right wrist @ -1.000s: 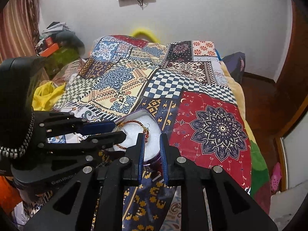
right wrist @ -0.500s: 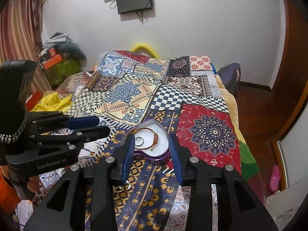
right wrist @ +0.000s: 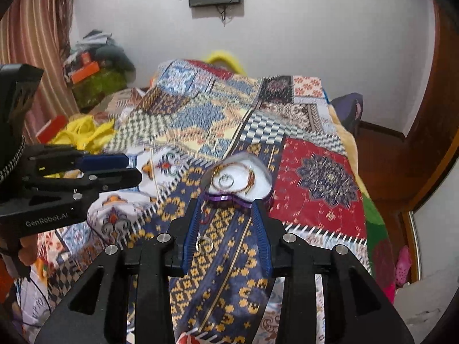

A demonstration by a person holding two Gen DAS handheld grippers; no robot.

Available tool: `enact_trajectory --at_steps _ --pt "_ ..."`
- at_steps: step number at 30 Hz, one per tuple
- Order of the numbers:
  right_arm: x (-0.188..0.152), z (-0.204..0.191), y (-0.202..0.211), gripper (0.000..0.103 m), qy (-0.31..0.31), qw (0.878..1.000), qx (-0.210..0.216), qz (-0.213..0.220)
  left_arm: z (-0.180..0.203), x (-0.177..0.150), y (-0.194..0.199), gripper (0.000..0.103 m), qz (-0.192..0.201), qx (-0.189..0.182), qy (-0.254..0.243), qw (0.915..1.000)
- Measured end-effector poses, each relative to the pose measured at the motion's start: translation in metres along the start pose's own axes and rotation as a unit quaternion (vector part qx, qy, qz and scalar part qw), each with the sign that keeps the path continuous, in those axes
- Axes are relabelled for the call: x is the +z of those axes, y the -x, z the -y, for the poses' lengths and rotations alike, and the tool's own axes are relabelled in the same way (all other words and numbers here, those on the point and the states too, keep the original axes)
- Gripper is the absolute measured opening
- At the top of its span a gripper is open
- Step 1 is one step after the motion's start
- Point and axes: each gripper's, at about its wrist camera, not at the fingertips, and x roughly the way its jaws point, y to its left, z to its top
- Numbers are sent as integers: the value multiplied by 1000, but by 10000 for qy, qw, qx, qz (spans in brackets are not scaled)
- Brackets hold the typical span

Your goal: Organize jewelry

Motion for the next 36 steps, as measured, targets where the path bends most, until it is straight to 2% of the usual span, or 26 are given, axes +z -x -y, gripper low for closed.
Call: enact_trajectory --at_steps 8,12,23,26,27,31,36 --pt "-27 -5 -33 33 32 9984 70 -556 -3 -33 -24 29 -433 -134 69 9989" --pt "-32 -8 -49 33 -24 9968 287 -740 -6 -41 -34 29 -528 -178 134 9984" --pt "-31 -12 -76 33 81 9949 468 -885 -6 -50 -52 28 -637 -396 157 9971" --pt "-29 -13 -80 25 151 9949 475 -878 -1 -51 -54 23 -666 -499 110 9965" --pt "-29 -14 -81 15 182 9947 474 -891 1 -52 -55 23 -682 -535 105 9962" --pt "-30 -13 -78 11 174 9953 488 -817 9 -56 -61 15 -802 -643 69 9947" --pt "-33 -5 -69 11 72 9964 439 -727 20 -58 -66 14 -849 -778 12 9934"
